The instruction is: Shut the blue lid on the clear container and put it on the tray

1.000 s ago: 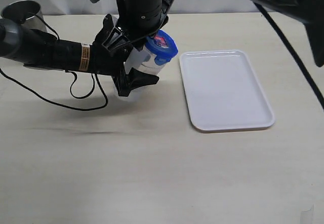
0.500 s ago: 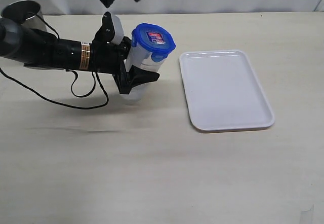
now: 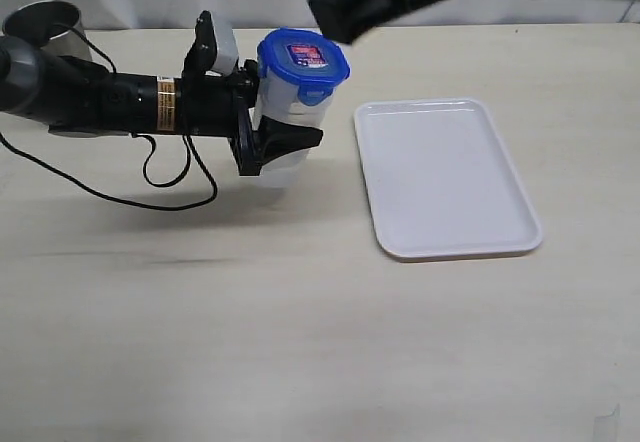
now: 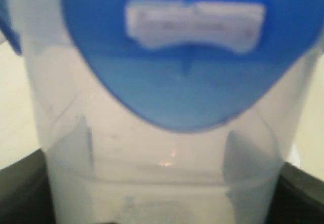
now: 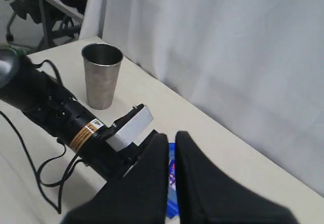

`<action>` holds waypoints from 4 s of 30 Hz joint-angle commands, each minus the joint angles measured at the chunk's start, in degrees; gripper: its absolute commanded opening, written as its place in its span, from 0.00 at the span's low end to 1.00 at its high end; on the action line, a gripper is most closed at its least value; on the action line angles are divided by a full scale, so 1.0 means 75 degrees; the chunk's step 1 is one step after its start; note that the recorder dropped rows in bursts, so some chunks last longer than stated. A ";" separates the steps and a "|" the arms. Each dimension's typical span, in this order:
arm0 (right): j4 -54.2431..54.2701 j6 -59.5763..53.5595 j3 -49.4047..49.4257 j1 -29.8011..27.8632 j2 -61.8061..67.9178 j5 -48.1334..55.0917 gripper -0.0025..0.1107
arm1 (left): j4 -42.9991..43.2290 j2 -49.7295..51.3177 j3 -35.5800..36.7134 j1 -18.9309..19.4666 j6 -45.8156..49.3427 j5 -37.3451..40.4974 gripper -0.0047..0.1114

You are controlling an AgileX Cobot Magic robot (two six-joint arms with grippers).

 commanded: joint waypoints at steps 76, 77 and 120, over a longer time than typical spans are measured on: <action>0.3459 0.2624 0.7977 -0.4580 -0.8885 -0.1568 0.06 | -0.0595 -0.0077 -0.0057 0.0003 0.0703 -0.1106 0.04; 0.3469 0.2624 0.7977 -0.4655 -0.8885 -0.1069 0.06 | -0.0595 -0.0077 -0.0057 0.0003 0.0703 -0.1106 0.04; 0.3408 0.2280 0.7977 -0.6216 -0.8885 0.0380 0.06 | -0.0637 -0.0077 -0.0057 0.0003 0.0703 -0.1106 0.04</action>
